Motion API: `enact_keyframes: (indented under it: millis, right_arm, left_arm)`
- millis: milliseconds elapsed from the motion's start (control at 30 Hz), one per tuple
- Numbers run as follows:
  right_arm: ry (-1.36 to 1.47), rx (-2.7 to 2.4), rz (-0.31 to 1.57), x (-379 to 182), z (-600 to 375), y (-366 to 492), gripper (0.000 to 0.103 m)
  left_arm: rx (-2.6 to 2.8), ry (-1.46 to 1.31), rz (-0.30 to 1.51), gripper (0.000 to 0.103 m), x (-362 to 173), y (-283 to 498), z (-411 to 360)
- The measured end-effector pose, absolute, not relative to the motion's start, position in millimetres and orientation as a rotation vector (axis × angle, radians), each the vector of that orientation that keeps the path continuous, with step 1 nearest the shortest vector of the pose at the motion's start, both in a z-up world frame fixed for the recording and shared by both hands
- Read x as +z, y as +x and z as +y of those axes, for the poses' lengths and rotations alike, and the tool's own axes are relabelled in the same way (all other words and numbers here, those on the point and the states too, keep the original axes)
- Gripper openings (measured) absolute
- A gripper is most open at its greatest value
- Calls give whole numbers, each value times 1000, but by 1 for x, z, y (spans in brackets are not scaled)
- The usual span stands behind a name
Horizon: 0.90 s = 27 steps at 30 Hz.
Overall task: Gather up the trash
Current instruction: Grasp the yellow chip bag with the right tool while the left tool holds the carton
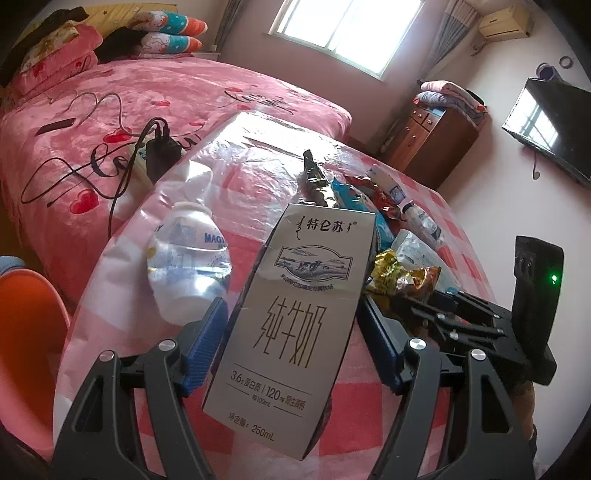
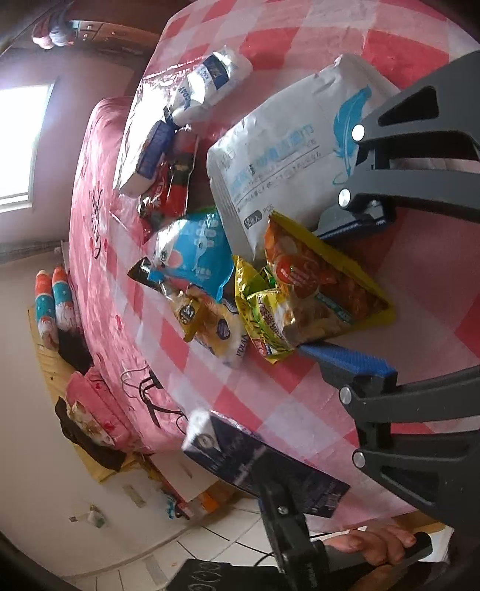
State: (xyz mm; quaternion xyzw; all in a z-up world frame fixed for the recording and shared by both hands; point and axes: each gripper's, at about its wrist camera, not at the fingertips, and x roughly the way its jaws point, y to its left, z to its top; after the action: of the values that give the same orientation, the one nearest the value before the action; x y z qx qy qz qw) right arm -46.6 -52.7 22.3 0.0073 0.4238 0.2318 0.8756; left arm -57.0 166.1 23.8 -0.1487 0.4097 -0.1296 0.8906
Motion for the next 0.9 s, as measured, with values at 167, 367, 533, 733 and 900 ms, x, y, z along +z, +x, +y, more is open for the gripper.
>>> enact_keyframes:
  millis: [167,367,533,733,900]
  right_arm:
    - [22,456,862,26,-59,-51,40]
    - [36,414,827,30,-65,-56,35]
    - [101,401,820,31,-75,-62,34]
    - [127,394,798,47,-75,-72,34]
    - [115,415,778,64,-62,-82,34]
  left_arm:
    - [-290,-322,842,72,25,-63,171]
    - [-311,-323,836,72,25,-71,174]
    - [-324,-324,830,72,26,-79,177]
    - [-335,-320,809,72,31,-87,181]
    - [-336,-332,780,72,38,-95,191]
